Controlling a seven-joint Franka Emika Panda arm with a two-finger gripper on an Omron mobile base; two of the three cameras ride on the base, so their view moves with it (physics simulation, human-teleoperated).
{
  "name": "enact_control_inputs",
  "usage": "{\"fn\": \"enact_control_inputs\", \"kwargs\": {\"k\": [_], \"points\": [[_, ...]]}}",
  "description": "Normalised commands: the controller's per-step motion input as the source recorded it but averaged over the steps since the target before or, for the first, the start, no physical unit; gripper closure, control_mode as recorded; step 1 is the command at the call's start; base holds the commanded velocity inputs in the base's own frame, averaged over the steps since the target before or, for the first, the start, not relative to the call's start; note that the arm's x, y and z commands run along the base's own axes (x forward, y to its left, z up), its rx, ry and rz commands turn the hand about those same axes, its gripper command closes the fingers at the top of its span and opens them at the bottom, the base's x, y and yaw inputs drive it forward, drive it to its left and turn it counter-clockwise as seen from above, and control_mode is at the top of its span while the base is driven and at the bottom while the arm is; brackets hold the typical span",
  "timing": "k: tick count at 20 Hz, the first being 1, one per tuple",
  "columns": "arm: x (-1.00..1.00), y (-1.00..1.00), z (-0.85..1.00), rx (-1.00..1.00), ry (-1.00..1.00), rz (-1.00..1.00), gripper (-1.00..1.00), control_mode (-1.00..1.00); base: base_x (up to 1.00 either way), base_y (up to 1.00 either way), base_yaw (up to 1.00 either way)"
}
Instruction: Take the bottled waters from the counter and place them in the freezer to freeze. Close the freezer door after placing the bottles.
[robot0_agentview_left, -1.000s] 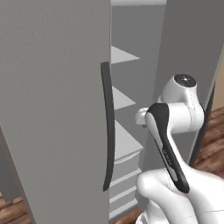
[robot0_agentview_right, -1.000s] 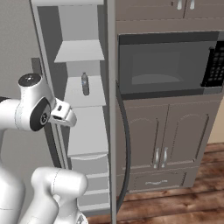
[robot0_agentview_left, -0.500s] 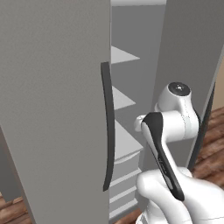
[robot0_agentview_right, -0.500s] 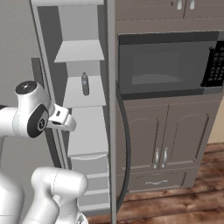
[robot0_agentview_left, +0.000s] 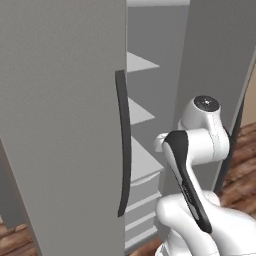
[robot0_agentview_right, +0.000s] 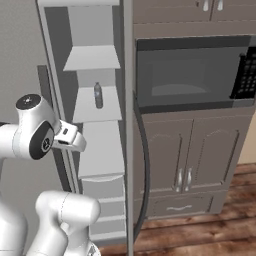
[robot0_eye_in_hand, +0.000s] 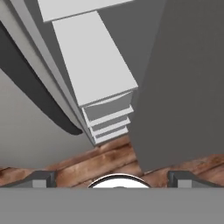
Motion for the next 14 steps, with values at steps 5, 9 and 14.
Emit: {"fn": "enact_control_inputs", "kwargs": {"k": [5,9,14], "points": [[0.00,0.00,0.00,0.00,0.00,0.00,-1.00,1.00,-0.54,0.27,0.14],[0.00,0.00,0.00,0.00,0.00,0.00,-1.00,1.00,-0.51,0.44,0.20],[0.00,0.00,0.00,0.00,0.00,0.00,-1.00,1.00,-0.12,0.66,0.28]]}}
